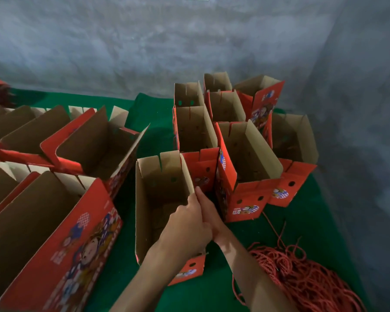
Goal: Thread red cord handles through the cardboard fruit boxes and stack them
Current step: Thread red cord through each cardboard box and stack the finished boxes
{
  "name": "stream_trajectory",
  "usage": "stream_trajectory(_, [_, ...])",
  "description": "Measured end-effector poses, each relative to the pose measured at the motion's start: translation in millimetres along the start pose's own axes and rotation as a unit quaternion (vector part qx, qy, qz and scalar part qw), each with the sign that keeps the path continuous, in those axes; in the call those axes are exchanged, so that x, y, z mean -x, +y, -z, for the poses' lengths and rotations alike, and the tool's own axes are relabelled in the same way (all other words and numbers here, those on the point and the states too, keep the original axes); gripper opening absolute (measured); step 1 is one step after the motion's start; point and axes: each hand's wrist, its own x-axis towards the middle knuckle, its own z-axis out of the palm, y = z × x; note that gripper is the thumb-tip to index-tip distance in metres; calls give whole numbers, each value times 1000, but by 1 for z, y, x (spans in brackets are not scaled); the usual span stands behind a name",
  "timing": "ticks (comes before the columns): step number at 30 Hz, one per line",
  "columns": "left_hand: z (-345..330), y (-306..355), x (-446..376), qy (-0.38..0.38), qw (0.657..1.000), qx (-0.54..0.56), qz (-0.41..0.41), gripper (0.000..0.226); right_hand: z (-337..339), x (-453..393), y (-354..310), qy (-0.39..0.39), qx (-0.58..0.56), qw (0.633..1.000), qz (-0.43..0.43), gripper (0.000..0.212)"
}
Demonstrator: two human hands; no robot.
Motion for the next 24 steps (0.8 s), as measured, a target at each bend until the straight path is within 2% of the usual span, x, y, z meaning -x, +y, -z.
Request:
stream_trajectory(2, [-3, 0, 4, -9, 1000, -4, 3, 42, 0, 4, 4, -25, -8, 999, -32, 40])
stream_trajectory(4, [-5, 1, -3, 9, 1000, 0, 13, 30, 2, 5, 11, -19, 28, 998, -47, 36])
stream_trajectory(7, [-5, 2, -34, 32, 998, 6, 45, 35, 8, 12, 15, 9, 80, 995, -55, 21])
stream_trajectory(9, [0, 2, -57, 37, 997, 10, 63, 43, 13, 16, 17, 11, 95, 993, -68, 20])
stream_trajectory(11, [6, 4, -74, 27, 995, 47, 78, 40, 20, 21, 21, 34, 130, 987, -92, 21])
stream_trajectory(14, [10, 1, -87, -1, 991, 102, 91, 28, 42, 30, 41, 88, 252, 956, -121, 24])
stream_trajectory(19, [5, 0, -72, -52, 989, 110, 87, 27, 99, 56, 70, 180, 302, 912, -213, 20])
stream_trajectory(21, [2, 0, -59, -80, 987, 111, 90, 28, 115, 64, 77, 174, 357, 890, -222, 18])
stream_trajectory(24, [-5, 2, -38, -119, 976, 131, 126, 40, 128, 74, 82, 102, 411, 879, -217, 15])
